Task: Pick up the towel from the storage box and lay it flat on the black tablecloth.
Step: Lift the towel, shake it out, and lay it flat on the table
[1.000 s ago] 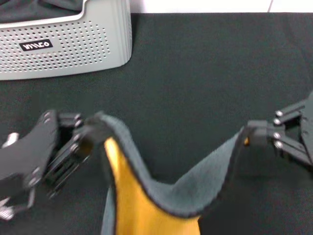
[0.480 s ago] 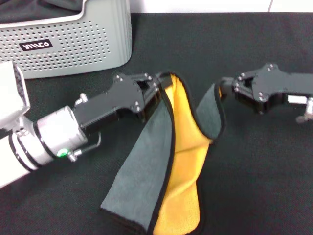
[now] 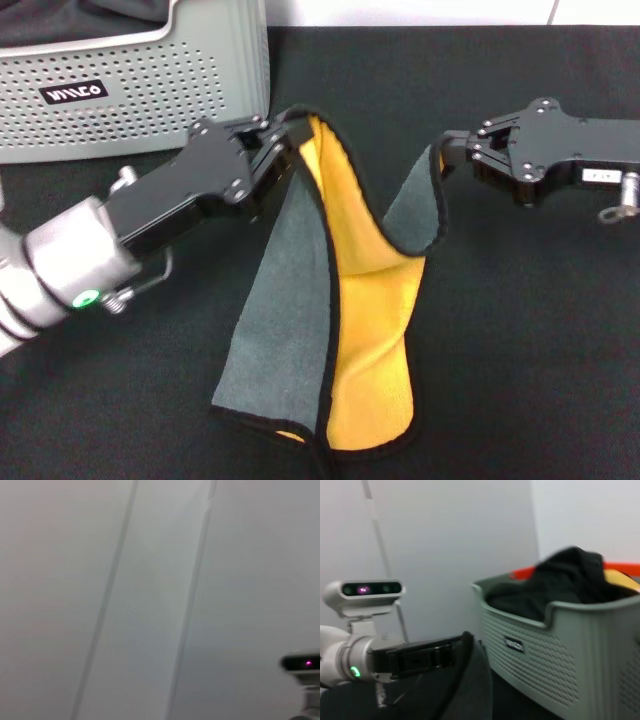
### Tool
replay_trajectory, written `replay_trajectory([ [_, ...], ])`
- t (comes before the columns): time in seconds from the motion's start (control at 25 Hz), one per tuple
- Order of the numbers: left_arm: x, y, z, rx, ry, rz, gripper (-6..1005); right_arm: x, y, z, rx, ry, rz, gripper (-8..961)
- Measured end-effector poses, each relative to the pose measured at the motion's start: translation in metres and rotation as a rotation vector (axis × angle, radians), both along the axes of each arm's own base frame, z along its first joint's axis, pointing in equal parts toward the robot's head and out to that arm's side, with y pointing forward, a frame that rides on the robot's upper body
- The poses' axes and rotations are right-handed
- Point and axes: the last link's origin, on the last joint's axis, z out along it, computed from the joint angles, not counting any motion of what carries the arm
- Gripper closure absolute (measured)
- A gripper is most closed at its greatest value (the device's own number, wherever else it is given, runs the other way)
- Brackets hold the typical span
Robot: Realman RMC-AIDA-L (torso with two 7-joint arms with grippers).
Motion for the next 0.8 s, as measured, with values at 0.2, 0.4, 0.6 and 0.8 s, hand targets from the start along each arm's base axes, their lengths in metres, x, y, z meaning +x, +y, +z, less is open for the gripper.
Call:
replay_trajectory([
  [0.2,-0.004,-0.031,0.019,-0.046,-0.048,-0.133,987,-0.005,-0.027,0.025,0.011,-0.007,0.051,946],
  [0.4,-0.006,-0.054,0.037,-0.120,-0.048,-0.255,987,-0.014,-0.067,0.049,-0.010,-0.036,0.113,946],
  [0.6,-0.005,-0.070,0.058,-0.222,-0.039,-0.349,987,-0.021,-0.109,0.062,-0.065,-0.079,0.159,946],
  [0.8,0.002,-0.075,0.073,-0.313,0.009,-0.387,987,-0.030,-0.135,0.073,-0.095,-0.098,0.194,946],
])
